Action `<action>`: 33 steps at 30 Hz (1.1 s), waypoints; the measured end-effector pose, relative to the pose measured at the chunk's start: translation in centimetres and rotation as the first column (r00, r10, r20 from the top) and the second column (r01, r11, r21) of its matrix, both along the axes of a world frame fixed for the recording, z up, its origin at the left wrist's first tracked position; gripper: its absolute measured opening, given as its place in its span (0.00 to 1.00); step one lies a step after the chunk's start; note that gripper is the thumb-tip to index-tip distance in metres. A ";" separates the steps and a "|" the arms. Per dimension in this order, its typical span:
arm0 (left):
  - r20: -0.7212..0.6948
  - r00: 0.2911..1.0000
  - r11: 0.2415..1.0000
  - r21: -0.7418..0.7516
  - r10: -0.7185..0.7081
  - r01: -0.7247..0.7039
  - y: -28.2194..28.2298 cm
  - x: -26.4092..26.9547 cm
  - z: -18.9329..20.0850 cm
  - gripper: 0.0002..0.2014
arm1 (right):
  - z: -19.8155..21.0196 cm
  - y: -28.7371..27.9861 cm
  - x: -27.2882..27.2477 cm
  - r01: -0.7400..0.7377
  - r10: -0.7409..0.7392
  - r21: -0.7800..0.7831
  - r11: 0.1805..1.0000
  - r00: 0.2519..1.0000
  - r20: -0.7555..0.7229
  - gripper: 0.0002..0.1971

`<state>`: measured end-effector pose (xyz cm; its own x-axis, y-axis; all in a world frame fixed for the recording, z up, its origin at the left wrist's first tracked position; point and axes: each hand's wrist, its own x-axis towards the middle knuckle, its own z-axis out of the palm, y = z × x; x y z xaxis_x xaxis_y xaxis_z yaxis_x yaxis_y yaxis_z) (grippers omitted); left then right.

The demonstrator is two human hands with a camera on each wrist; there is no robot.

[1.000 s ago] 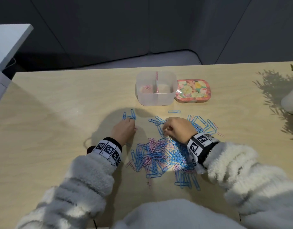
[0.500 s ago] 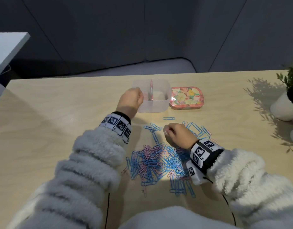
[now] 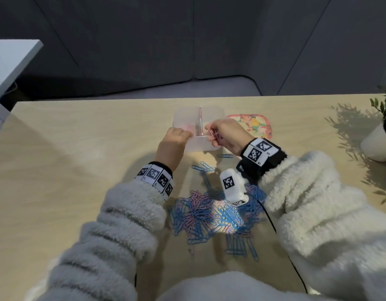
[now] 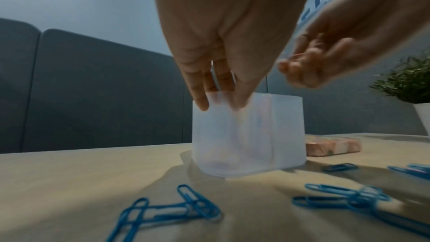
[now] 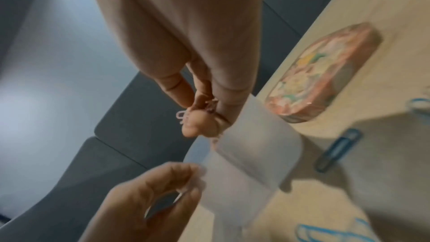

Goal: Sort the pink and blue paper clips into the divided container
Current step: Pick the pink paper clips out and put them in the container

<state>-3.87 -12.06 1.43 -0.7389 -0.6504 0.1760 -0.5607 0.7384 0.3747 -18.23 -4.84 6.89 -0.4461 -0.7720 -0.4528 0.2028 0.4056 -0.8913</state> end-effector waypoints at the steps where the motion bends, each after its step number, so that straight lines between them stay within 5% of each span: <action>1: 0.014 1.000 1.000 0.015 0.006 -0.006 0.4 0.5 0.3 0.10 | 0.3 -0.8 0.4 -0.012 0.012 -0.024 1.000 1.000 -0.021 0.14; 6: 0.001 1.000 0.999 0.045 0.003 -0.003 2.1 1.6 1.1 0.13 | 0.1 -3.5 2.6 -0.137 0.132 -0.009 0.991 0.966 -0.224 0.12; 11: -0.101 0.994 0.995 -0.091 -0.041 0.032 2.8 4.5 0.0 0.11 | 0.6 -2.1 3.6 -0.261 0.217 0.026 0.965 0.737 -0.640 0.16; 14: 0.040 0.999 0.999 0.036 -0.033 0.031 4.1 7.1 -1.1 0.06 | -0.8 1.6 4.6 -0.404 0.294 0.005 0.915 0.656 -0.695 0.12; 18: 0.282 0.958 0.978 0.208 -0.059 -0.001 7.0 9.4 -3.1 0.08 | -5.7 6.8 6.1 -0.670 0.664 0.320 0.670 0.348 -0.662 0.12; 20: 0.299 0.954 0.972 0.231 -0.024 -0.048 8.1 9.8 -3.8 0.13 | -7.4 7.9 6.5 -0.695 0.721 0.425 0.580 0.195 -0.665 0.14; 22: 0.273 0.962 0.963 0.260 0.002 -0.076 8.9 9.9 -4.3 0.16 | -8.2 8.6 6.6 -0.685 0.698 0.442 0.580 0.138 -0.702 0.12; 24: 0.254 0.966 0.946 0.301 0.039 -0.117 9.2 9.9 -4.6 0.13 | -8.6 9.2 6.4 -0.677 0.645 0.389 0.625 0.168 -0.745 0.08; 28: 0.230 0.967 0.960 0.228 0.112 -0.165 8.5 10.3 -4.9 0.10 | -9.0 10.6 4.7 -0.606 0.588 0.300 0.737 0.355 -0.727 0.09; 33: 0.168 0.985 0.989 0.135 0.028 -0.052 8.8 9.0 -4.7 0.19 | -8.8 11.7 2.7 -0.379 0.389 0.144 0.914 0.725 -0.568 0.12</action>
<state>5.08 -3.23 -3.32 -0.7231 -0.6895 -0.0399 -0.6514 0.6616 0.3715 -15.50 6.90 -1.94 -0.2917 -0.9298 -0.2244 -0.5192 0.3509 -0.7792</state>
